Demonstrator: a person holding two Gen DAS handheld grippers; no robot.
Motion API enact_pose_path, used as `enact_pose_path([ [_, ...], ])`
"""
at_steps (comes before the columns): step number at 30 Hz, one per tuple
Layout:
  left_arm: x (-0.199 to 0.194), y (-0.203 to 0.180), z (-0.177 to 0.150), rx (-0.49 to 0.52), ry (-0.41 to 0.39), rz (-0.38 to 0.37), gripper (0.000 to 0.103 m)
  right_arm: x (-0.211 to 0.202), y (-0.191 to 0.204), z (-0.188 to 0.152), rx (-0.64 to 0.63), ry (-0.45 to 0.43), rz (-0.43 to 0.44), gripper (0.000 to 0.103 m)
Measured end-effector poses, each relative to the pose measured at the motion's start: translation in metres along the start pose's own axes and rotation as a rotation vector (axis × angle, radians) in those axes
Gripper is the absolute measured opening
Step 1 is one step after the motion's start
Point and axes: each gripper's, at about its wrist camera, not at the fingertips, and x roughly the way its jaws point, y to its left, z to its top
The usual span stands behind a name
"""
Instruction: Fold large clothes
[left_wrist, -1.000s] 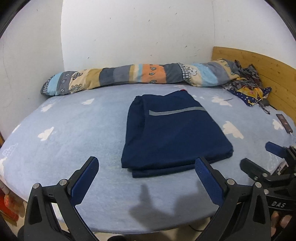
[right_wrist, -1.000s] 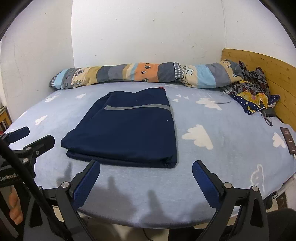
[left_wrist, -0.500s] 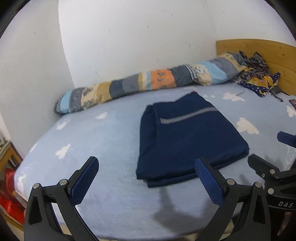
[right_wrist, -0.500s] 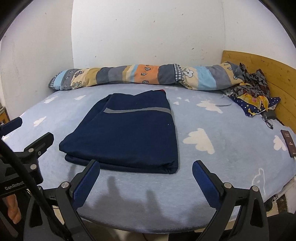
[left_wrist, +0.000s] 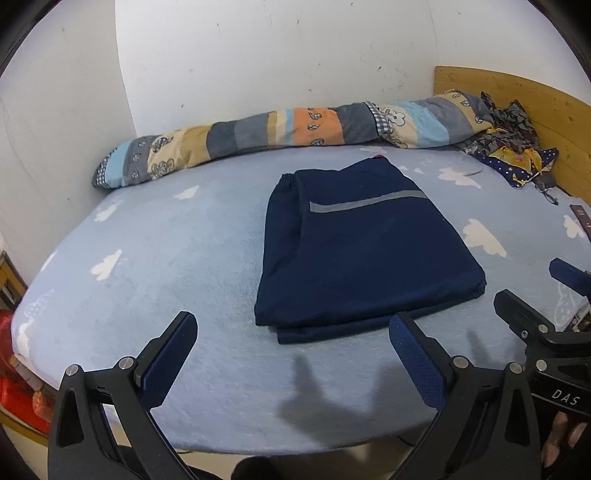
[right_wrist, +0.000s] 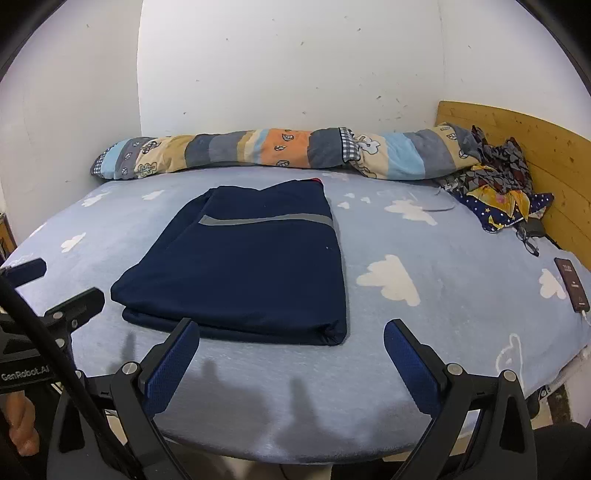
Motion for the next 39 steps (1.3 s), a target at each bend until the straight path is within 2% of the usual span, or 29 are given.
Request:
enact_pose_path([
  [7, 0.0013, 0.0001, -0.0003, -0.001, 0.005, 0.023, 0.103, -0.002, 0.0001, 0.0004, -0.005, -0.007, -0.002, 0.102],
  [39, 0.0049, 0.0008, -0.0036, -0.006, 0.034, 0.023, 0.103, -0.0023, -0.0048, -0.0008, -0.002, -0.013, -0.006, 0.102],
])
